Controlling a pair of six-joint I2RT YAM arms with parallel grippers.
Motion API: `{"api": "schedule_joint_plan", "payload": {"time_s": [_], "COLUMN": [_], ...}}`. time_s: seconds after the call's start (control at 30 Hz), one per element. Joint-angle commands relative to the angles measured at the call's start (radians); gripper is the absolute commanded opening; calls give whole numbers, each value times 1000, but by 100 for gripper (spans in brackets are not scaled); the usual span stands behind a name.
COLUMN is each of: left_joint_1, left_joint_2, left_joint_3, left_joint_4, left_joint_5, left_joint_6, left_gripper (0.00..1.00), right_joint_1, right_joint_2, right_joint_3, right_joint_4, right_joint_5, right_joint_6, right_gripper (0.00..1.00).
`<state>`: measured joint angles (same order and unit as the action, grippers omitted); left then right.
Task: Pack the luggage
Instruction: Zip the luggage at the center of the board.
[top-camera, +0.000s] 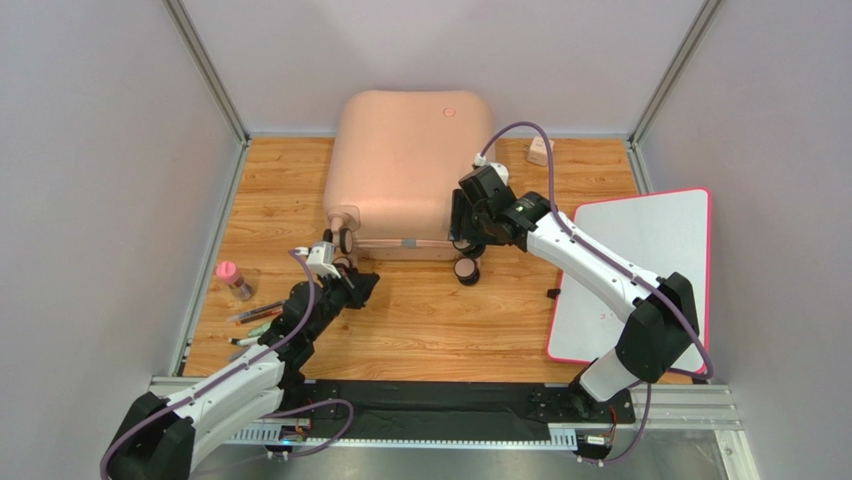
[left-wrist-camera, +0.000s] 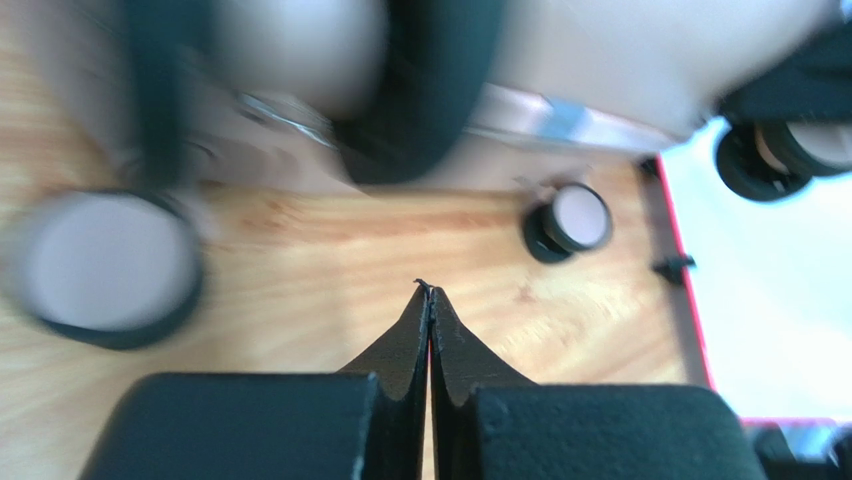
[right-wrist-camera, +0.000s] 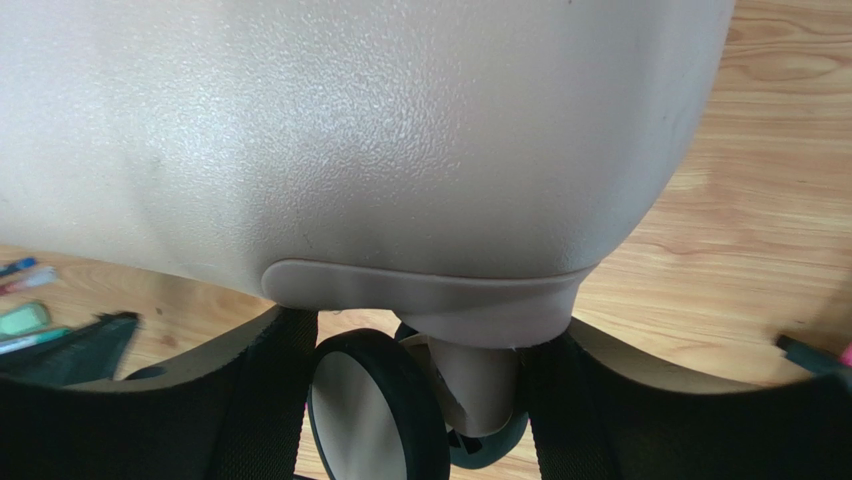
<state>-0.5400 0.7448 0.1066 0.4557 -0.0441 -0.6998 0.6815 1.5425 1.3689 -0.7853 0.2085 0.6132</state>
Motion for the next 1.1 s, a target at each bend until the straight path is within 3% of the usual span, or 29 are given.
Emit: {"api": "schedule_joint_plan", "payload": {"time_s": [0.0,0.2,0.37,0.5,0.63,0.77,0.93,1.07], "left_joint_1": [-35,-51,-35,130,224,296,385,417], "left_joint_2": [39,84,-115,-371,-438,-348,-67,96], "left_joint_3": [-7,15,22,-27,-76,-88,-58,-42], "left_joint_4": [77,103,-125,-258,-253,-131,98,267], "left_joint_5": [46,47,-65,7,107,186,347,391], "left_joint_6": [-20,14,94,131,149,186,217,215], "left_gripper": [0,0,0,18,30,39,43,47], "right_joint_1": [50,66,64,66,66,67,69,66], "right_joint_2": [45,48,41,39,57,70,77,79], "right_joint_3": [44,42,42,45,61,70,76,85], "right_joint_4": [211,218,218,228,233,228,228,230], "right_joint_5": [-90,-96,-104,-109,-129,-141,-146,-143], "right_joint_6": [89,91,89,83,66,48,37,28], "right_gripper": [0,0,0,0,0,0,0,0]}}
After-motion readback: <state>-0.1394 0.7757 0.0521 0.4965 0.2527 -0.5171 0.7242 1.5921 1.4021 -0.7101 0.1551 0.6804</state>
